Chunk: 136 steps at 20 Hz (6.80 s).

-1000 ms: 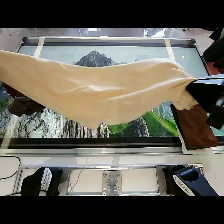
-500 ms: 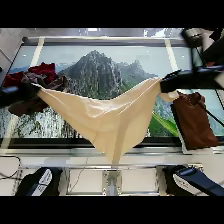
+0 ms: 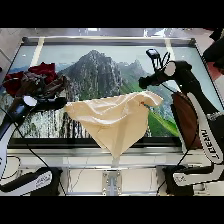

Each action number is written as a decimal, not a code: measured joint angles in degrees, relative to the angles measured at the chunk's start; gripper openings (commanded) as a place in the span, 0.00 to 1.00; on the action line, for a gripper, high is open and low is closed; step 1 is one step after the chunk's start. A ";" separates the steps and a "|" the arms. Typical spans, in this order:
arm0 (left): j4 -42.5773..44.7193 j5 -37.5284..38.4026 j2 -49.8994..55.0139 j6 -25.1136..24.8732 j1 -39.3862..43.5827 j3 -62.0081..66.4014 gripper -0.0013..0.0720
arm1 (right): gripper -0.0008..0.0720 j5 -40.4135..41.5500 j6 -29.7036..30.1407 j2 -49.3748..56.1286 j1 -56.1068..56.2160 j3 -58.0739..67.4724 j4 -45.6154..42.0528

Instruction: Fold the shirts.

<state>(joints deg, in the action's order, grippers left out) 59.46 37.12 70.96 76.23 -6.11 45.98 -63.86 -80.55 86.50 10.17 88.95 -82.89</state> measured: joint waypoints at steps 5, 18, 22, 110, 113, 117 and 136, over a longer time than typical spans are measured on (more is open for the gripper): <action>0.42 -2.62 0.81 0.02 -1.20 -0.31 0.03 | 0.60 -15.39 0.11 -7.87 -10.69 1.79 -4.83; 0.50 -0.24 -1.01 0.00 -1.55 -0.33 0.03 | 0.64 -2.12 9.38 -30.08 -27.54 -62.90 42.25; 0.52 0.76 -1.20 0.00 -1.55 -0.33 0.03 | 0.63 4.61 10.60 -26.95 -21.77 -65.85 46.05; 6.47 21.49 -19.56 13.22 -29.24 -8.66 0.96 | 0.67 -14.43 3.74 -18.86 -27.98 -16.28 15.93; -2.64 23.93 -19.65 10.25 -33.55 -17.16 0.96 | 0.67 -13.05 4.46 -21.03 -28.30 -20.63 17.09; -8.20 25.99 -14.38 7.15 -35.56 -21.14 0.96 | 0.67 -11.76 5.40 -21.94 -28.41 -22.53 19.76; -18.88 17.27 -3.74 -1.27 -27.19 -22.56 0.04 | 0.67 -13.57 6.38 -22.29 -28.41 -23.41 20.96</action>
<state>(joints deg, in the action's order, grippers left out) 40.58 54.39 67.22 74.96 -33.30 23.42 -77.43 -74.17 64.20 -18.24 65.54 -61.93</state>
